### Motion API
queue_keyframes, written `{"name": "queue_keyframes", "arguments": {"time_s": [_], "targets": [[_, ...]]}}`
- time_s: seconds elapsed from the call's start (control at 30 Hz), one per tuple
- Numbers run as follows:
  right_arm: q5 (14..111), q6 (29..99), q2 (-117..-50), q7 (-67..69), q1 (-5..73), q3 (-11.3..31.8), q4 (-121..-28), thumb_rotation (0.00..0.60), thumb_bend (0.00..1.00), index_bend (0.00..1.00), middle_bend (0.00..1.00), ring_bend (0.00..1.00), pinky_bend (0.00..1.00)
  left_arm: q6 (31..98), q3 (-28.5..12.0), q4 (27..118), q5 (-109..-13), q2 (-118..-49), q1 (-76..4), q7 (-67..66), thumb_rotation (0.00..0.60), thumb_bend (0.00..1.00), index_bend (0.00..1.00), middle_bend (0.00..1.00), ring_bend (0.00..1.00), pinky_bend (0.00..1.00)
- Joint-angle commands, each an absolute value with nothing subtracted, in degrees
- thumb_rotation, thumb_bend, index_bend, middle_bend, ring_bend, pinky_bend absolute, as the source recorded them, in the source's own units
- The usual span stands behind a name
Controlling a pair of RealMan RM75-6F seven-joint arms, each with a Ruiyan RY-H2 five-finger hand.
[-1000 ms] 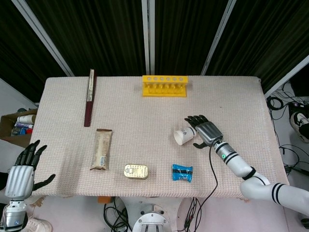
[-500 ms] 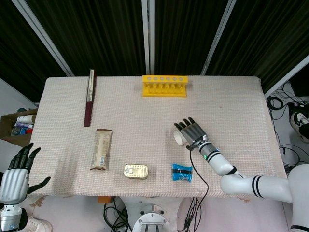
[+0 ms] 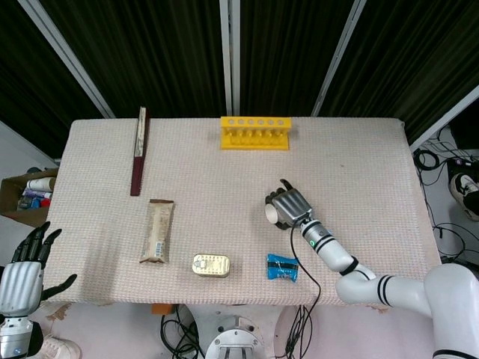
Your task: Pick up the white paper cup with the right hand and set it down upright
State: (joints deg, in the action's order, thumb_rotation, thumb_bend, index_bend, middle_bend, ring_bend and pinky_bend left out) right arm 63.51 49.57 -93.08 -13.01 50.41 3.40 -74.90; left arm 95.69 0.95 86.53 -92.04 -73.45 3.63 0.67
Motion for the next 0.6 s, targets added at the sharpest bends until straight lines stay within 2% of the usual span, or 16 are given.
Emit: {"name": "queue_keyframes", "arguments": {"time_s": [0.03, 0.13, 0.27, 0.6], "targets": [[73.47, 54.88, -94.10, 9.51, 45.71, 6.16, -71.97, 0.600, 0.24, 0.51, 0.39, 0.27, 0.13, 95.58, 0.87, 86.54, -92.02, -73.48, 3.55, 0.71, 0.600, 0.06, 0.14, 0.02, 0.06, 0.16], [76.99, 56.78, -95.42, 23.00, 44.35, 7.00, -68.51, 0.600, 0.24, 0.51, 0.38, 0.27, 0.14, 95.28, 0.79, 86.49, -92.20, -73.59, 3.28, 0.66, 0.600, 0.06, 0.14, 0.02, 0.06, 0.16], [79.87, 54.80, -98.60, 40.14, 44.56, 7.11, -61.36, 0.600, 0.24, 0.52, 0.36, 0.27, 0.14, 94.72, 0.75, 86.64, -92.37, -73.67, 2.88, 0.39, 0.600, 0.06, 0.14, 0.02, 0.06, 0.16], [84.42, 52.71, -108.76, 64.59, 46.74, 6.48, -44.18, 0.600, 0.24, 0.48, 0.35, 0.26, 0.12, 94.14, 0.70, 87.22, -92.16, -73.50, 2.65, -0.08, 0.600, 0.06, 0.14, 0.02, 0.06, 0.16]]}}
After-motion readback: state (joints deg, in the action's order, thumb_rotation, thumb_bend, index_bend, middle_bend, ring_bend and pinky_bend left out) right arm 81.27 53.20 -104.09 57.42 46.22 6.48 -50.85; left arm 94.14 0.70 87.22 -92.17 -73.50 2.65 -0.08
